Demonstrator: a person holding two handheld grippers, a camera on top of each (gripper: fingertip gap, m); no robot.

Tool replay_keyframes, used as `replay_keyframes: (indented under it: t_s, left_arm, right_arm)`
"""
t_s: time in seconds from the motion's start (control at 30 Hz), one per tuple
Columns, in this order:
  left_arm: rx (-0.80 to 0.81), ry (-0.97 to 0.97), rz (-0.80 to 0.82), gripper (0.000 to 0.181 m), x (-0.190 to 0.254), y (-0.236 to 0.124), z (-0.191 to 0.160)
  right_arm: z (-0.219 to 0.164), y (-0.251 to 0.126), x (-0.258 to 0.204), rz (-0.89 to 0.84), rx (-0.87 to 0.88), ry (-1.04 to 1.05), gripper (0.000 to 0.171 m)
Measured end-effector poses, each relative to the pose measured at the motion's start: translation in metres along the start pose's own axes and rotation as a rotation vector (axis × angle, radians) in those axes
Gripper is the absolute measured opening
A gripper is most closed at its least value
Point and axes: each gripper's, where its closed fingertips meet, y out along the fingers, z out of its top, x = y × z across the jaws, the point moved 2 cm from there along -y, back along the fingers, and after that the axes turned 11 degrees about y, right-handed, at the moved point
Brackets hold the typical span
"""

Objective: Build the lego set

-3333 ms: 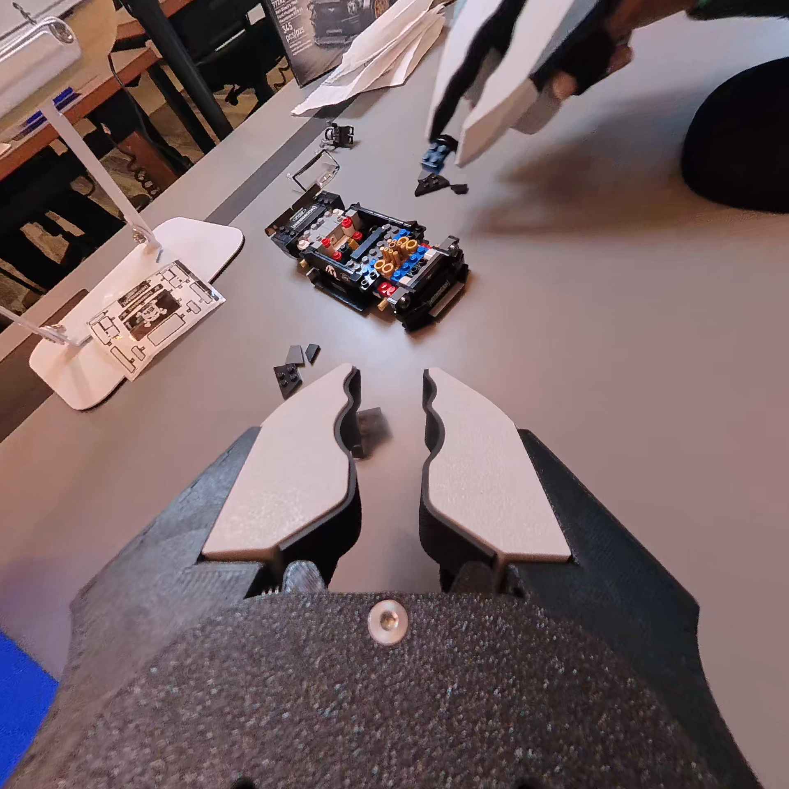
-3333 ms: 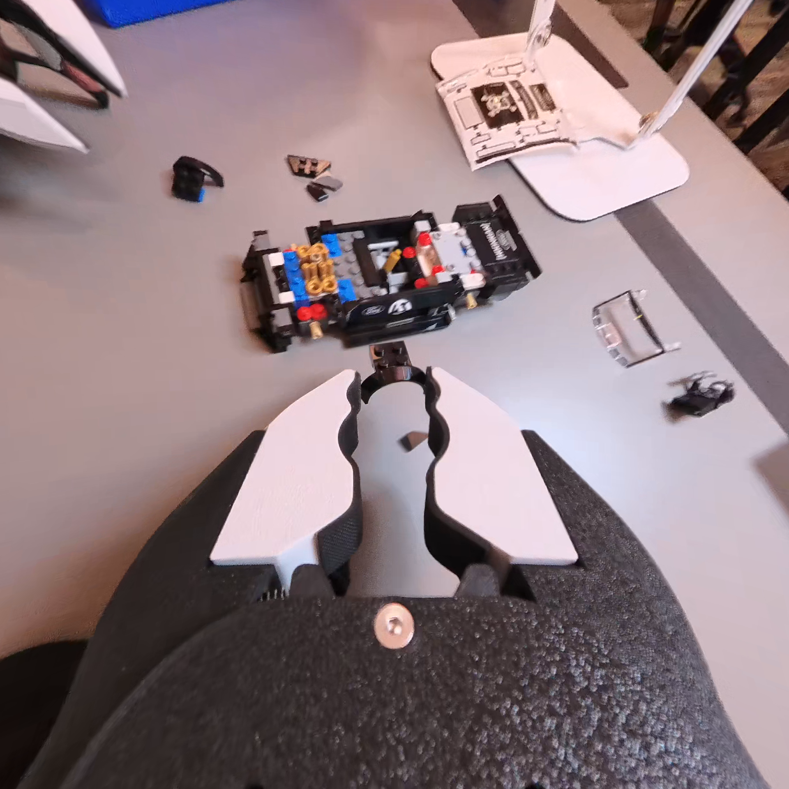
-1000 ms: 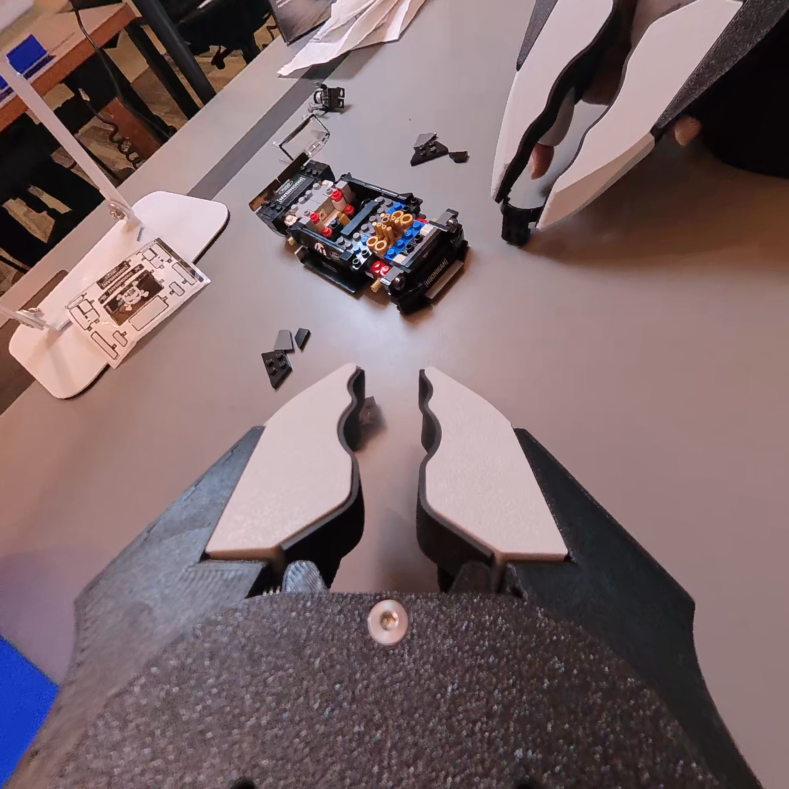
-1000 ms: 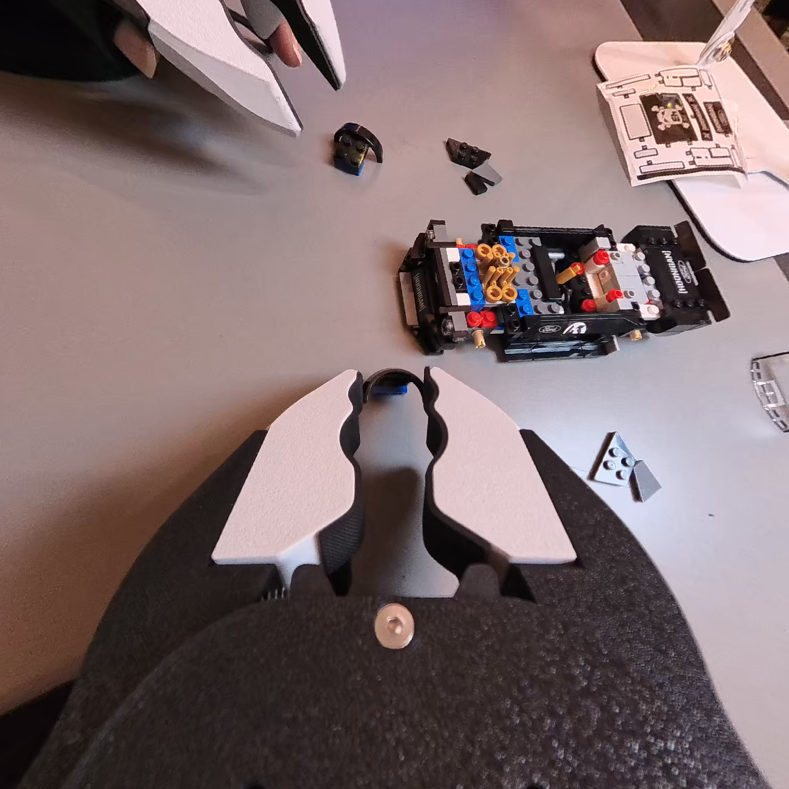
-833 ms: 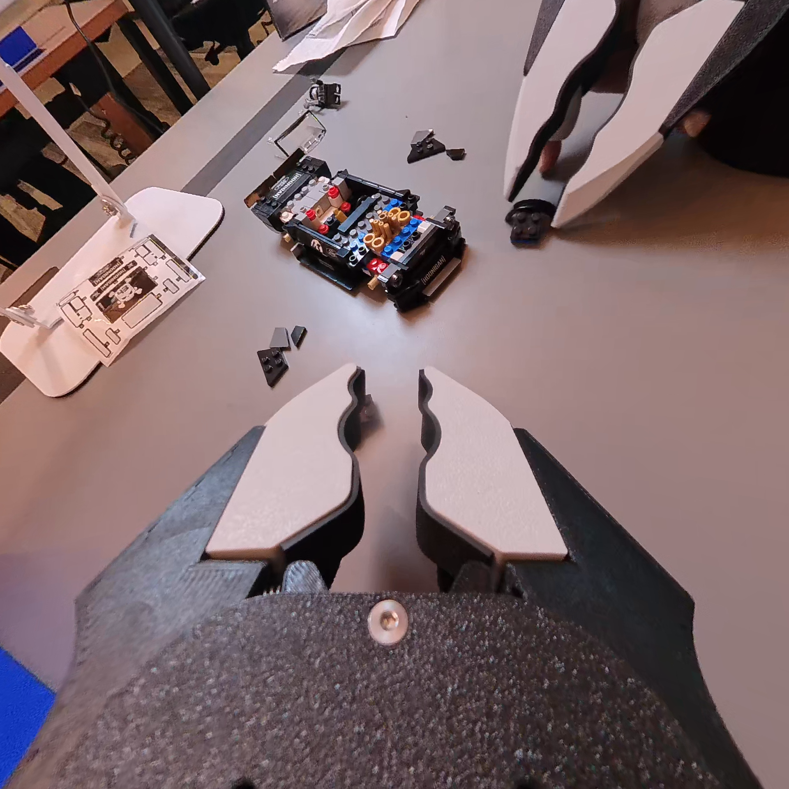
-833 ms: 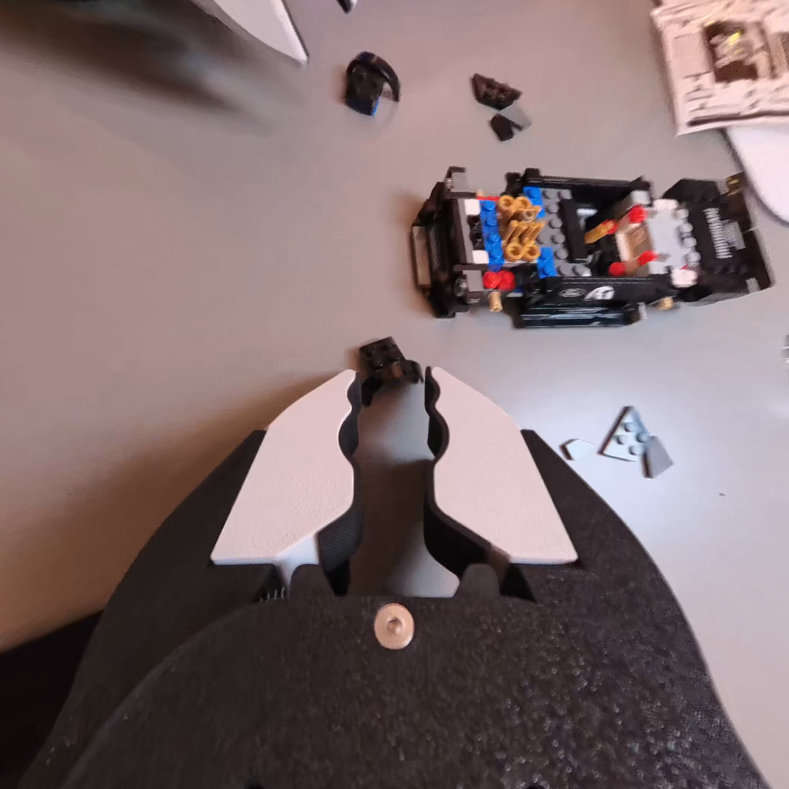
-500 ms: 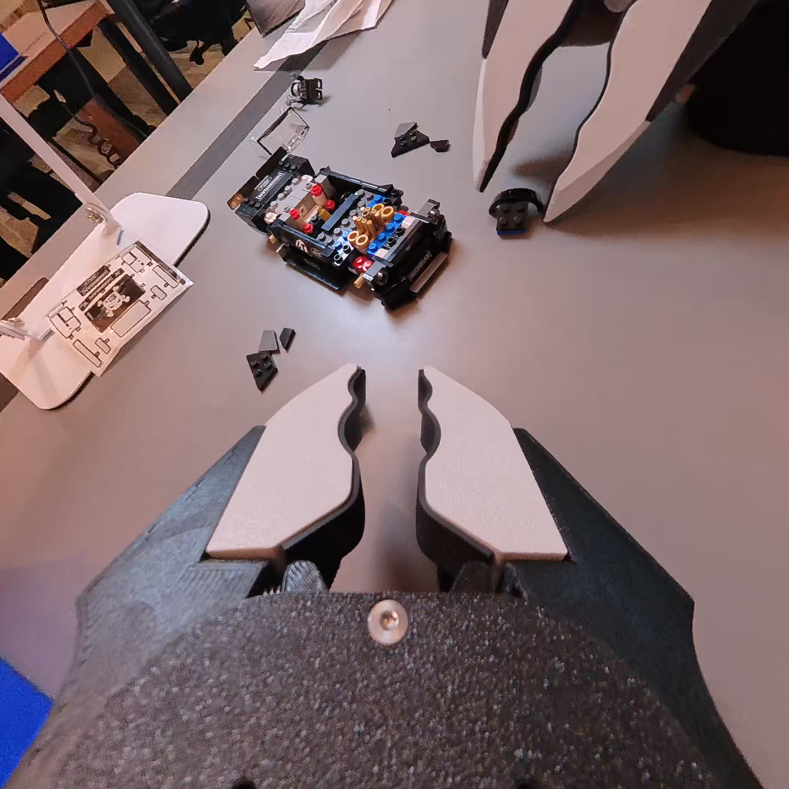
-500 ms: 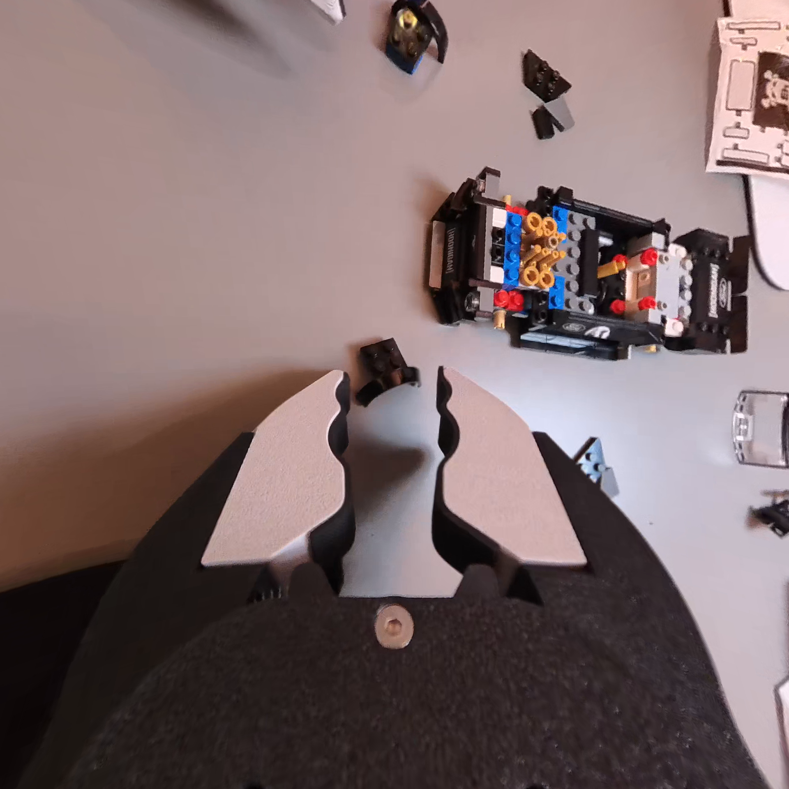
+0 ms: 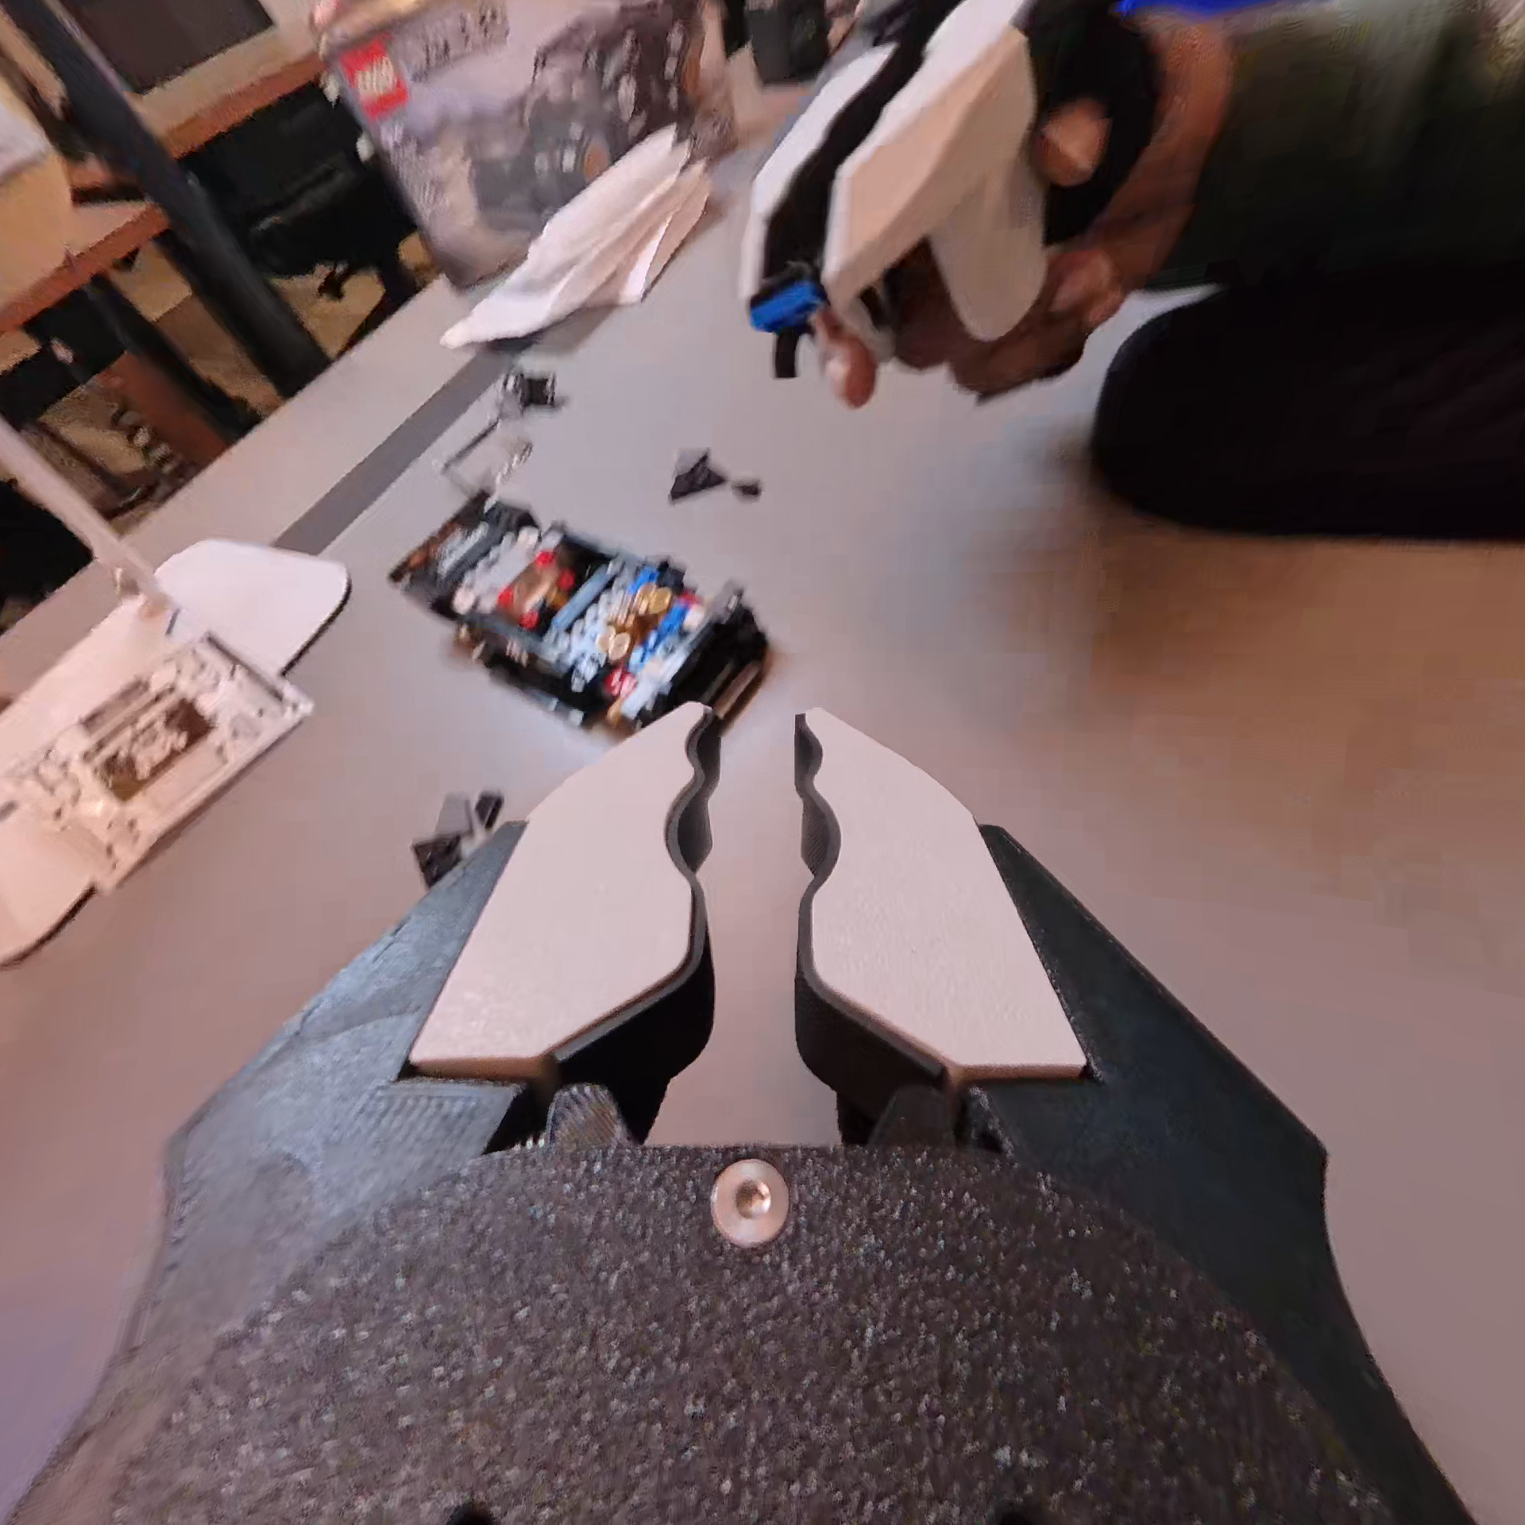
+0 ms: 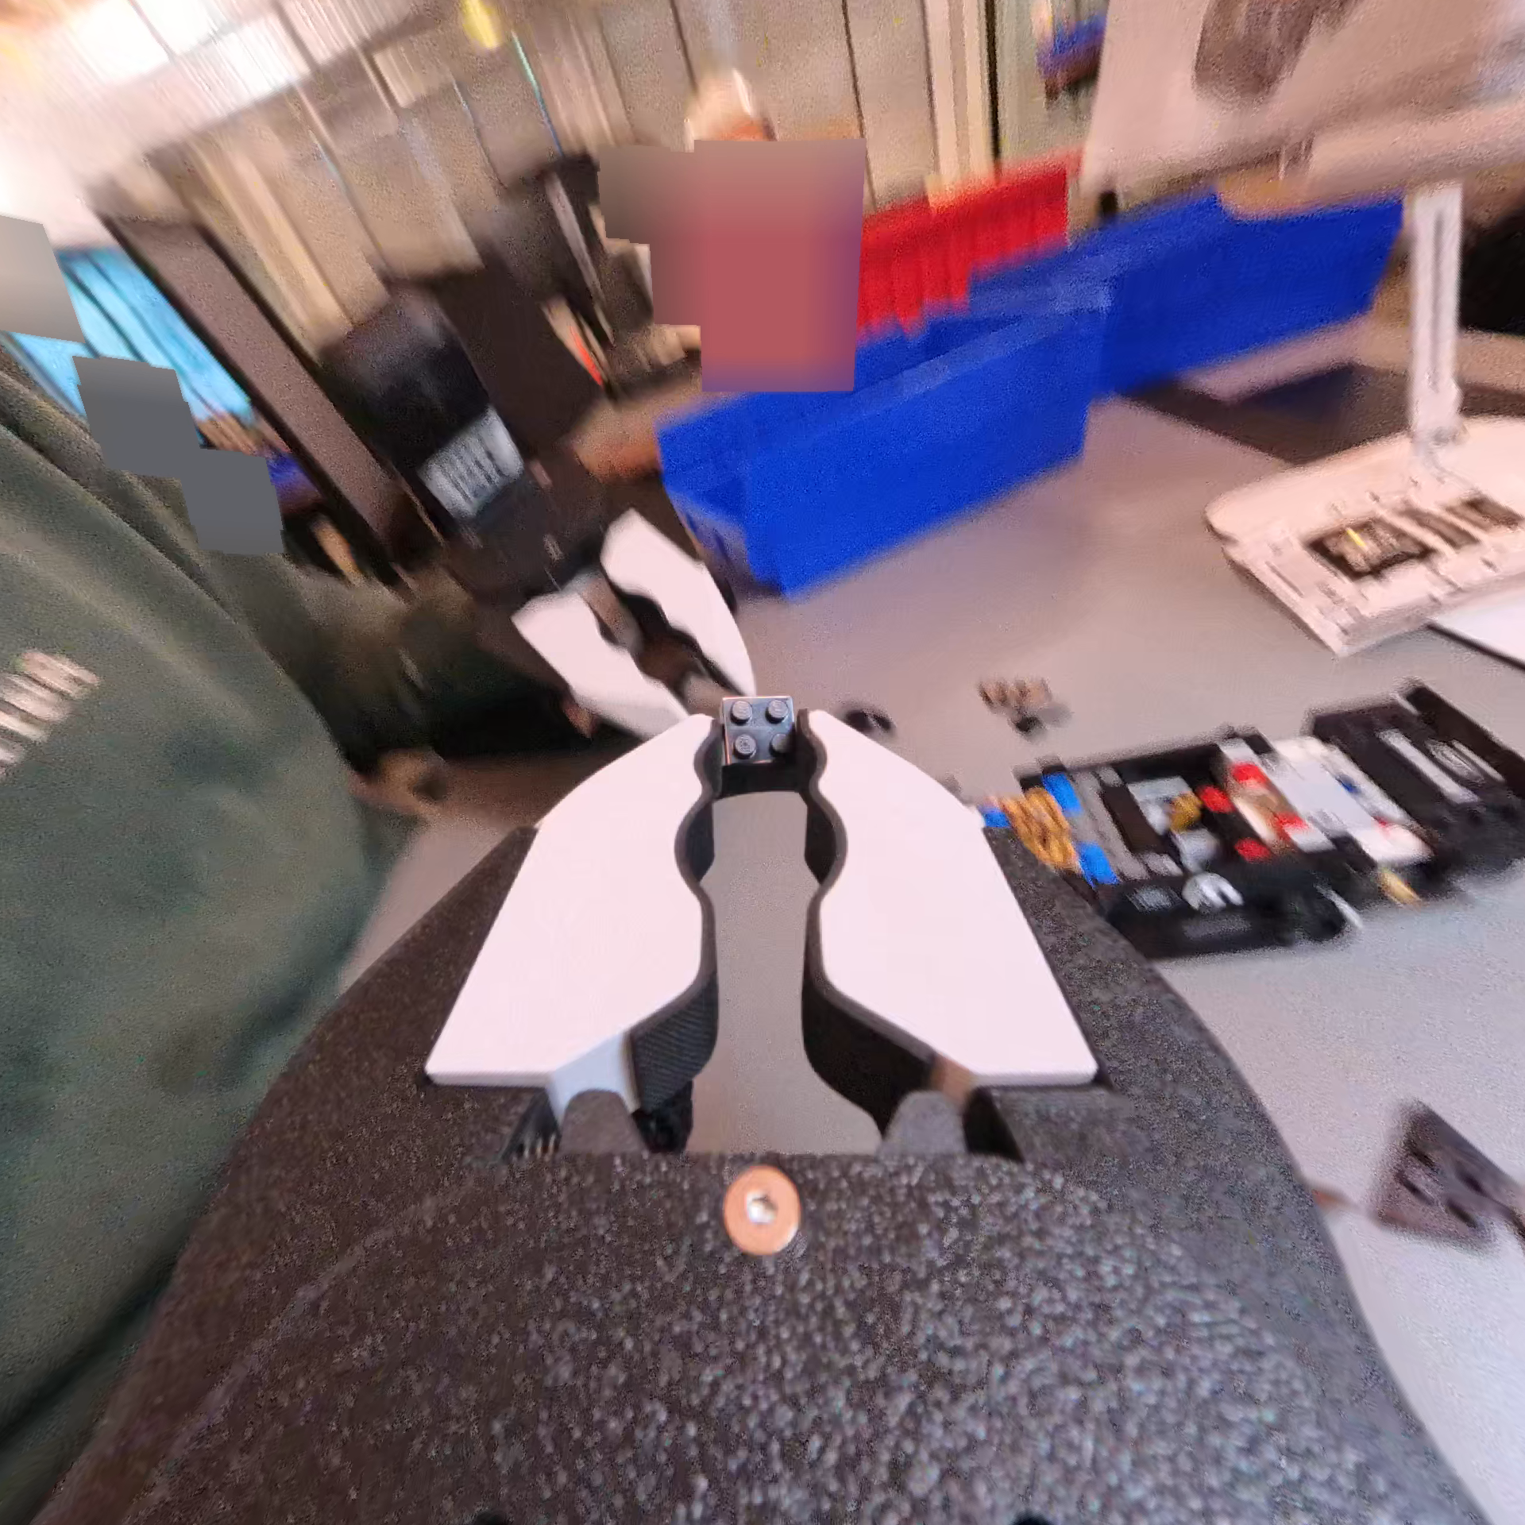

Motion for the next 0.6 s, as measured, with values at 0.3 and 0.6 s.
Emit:
replay_keyframes:
  t_s: [0.3, 0.6]
  left_arm:
    - [-0.092, 0.031, -0.094, 0.000, 0.014, 0.027, 0.047]
    - [-0.159, 0.011, -0.211, 0.000, 0.043, 0.049, 0.053]
  right_arm:
    - [0.030, -0.008, -0.041, 0.303, 0.250, 0.123, 0.017]
    - [0.033, -0.006, -0.075, 0.310, 0.278, -0.047, 0.017]
